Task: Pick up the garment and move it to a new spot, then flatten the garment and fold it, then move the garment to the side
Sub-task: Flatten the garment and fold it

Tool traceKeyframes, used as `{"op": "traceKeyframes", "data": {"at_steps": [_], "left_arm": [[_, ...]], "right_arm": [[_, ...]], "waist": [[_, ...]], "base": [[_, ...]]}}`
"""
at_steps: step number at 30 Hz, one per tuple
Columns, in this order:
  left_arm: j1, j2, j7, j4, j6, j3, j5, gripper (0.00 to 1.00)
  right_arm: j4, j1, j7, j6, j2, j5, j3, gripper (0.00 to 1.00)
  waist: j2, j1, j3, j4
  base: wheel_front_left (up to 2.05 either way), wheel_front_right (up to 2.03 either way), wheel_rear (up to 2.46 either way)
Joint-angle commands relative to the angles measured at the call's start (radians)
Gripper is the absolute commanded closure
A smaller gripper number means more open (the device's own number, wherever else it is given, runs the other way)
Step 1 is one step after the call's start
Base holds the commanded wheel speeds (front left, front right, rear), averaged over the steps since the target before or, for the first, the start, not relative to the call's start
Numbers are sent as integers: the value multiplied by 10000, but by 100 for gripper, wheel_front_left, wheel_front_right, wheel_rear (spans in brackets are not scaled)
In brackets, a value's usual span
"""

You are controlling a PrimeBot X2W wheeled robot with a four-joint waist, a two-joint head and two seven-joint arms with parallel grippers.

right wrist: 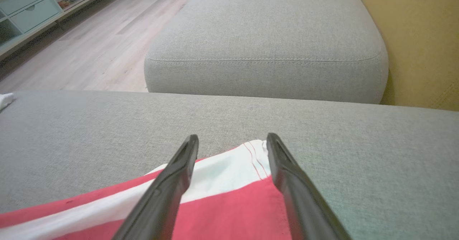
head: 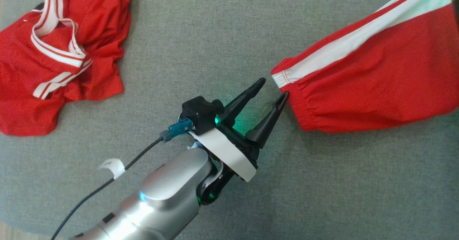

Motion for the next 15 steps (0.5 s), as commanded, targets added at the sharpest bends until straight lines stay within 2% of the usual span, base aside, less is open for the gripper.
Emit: {"op": "traceKeyframes", "data": {"at_steps": [1,3,6,11,15], "left_arm": [[-50,16,-113,-140,23,323,268,0],[210,-106,-116,-68,156,760,806,0],[776,-280,-119,-261,627,1492,1931,0],[1760,-500,-120,-990,1332,2457,3917,0],[2586,-632,-121,-1689,1431,3236,4533,0]], "right_arm": [[-342,255,-125,67,-415,153,115,0],[-526,564,-178,67,-708,389,300,0],[-597,1091,-164,67,-1292,702,409,0],[-102,1799,-116,67,-1928,1321,116,0],[557,2192,49,67,-2218,1511,-31,0]], "waist": [[0,0,-151,9],[0,0,-323,9],[0,0,-534,73],[0,0,-742,589],[0,0,-829,1169]], "base": [[0,0,0],[0,0,0],[0,0,0],[0,0,0],[0,0,0]]}}
